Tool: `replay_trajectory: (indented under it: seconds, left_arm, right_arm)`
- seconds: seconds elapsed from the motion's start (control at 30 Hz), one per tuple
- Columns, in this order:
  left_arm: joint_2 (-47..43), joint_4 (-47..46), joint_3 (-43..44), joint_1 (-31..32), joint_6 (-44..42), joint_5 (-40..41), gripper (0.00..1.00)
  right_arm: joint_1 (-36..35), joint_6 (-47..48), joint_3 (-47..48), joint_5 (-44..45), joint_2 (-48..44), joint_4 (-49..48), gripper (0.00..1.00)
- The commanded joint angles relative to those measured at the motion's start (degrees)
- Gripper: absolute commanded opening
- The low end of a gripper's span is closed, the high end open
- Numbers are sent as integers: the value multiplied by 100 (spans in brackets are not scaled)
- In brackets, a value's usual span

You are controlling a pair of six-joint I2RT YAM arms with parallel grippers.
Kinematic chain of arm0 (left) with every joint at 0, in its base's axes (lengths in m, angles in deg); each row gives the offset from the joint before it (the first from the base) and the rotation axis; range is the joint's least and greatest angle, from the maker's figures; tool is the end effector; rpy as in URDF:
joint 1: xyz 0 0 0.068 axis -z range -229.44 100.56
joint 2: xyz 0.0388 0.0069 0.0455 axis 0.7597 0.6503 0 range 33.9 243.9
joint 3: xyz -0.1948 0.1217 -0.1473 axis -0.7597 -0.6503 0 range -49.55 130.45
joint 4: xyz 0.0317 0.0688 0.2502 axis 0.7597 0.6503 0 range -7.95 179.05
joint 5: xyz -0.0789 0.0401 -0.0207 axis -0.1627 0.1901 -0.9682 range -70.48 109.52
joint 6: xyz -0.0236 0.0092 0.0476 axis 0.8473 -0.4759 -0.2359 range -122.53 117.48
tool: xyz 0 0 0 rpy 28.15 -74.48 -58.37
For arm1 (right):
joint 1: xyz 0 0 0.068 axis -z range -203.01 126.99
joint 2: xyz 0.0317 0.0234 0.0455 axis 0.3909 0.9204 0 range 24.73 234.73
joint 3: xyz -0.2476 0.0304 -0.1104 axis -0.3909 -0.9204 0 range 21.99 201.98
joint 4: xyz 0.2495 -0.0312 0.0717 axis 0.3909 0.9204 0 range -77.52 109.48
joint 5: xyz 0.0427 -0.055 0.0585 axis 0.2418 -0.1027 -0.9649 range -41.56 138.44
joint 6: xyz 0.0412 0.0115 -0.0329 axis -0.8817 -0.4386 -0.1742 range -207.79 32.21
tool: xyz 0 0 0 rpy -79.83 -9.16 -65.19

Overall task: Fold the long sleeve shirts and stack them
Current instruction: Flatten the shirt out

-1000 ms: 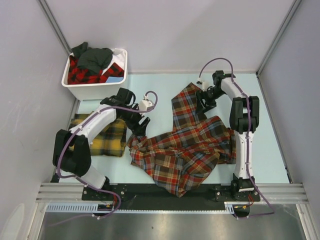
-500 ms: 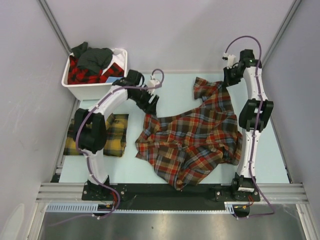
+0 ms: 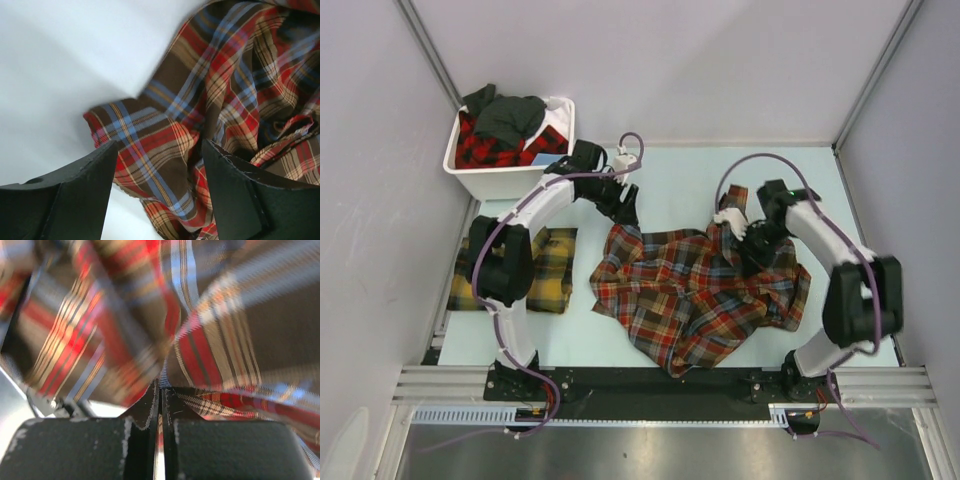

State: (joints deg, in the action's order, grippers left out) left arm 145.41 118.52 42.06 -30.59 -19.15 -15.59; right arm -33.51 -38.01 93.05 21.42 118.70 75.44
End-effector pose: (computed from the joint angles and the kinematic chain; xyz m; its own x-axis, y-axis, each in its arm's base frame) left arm 0.3952 -0.1565 0.2464 -0.5932 0.4498 -0.6677 0.7675 0.5663 -0.3004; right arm 0.2871 0.0697 0.2313 -0.4847 -0.7816 -0.3926 -0.8745 0.4230 0.2375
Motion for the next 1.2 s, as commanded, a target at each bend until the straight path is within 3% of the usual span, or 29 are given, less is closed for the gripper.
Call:
replay_trajectory:
  seconds: [0.0,0.17,0.27,0.3,0.43,0.5,0.73,0.8,0.97,1.03,1.17]
  left_arm:
    - [-349,-815,-249,39,402,-188,76]
    - [1000,-1467,1277,723,1397,-224,82]
    - [1888,-2054,2192,970,2589,-584,91]
    - [2101,-2169,2420,1041,2785,-602,98]
    - [3078,-2381,3659,1462,3235,-366,99]
    - [3385,-2477,3749,1639,3516,-76,97]
    - [3702,-2067,3880,1938,3192,1408,92]
    - [3878,-1462,4179,2026,3156,1866,84]
    - [3923,-1344,4154,2122,3096,1850,60]
    - [3984,-1195,4337,2158,3016,1833,56]
    - [4212,-906,4602,2289,2814,1894,73]
  right_arm:
    - [346,333,-673,154,-443,-230,0]
    - [829,-529,-130,-425,322,-197,0]
    - [1216,-847,-40,-725,455,-91,0]
    - [1269,-873,-66,-760,438,-56,0]
    - [1253,-1057,-347,-857,201,-82,0]
    - [1235,-1119,-453,-857,130,-100,0]
    - [1261,-1339,-497,-1032,33,-117,0]
    - [1270,-1436,-489,-1050,-2,-143,0]
    - [1366,-1559,-296,-1129,33,-135,0]
    - [1472,-1612,-182,-1147,86,-144,0]
    - [1621,-1577,144,-1182,235,84,0]
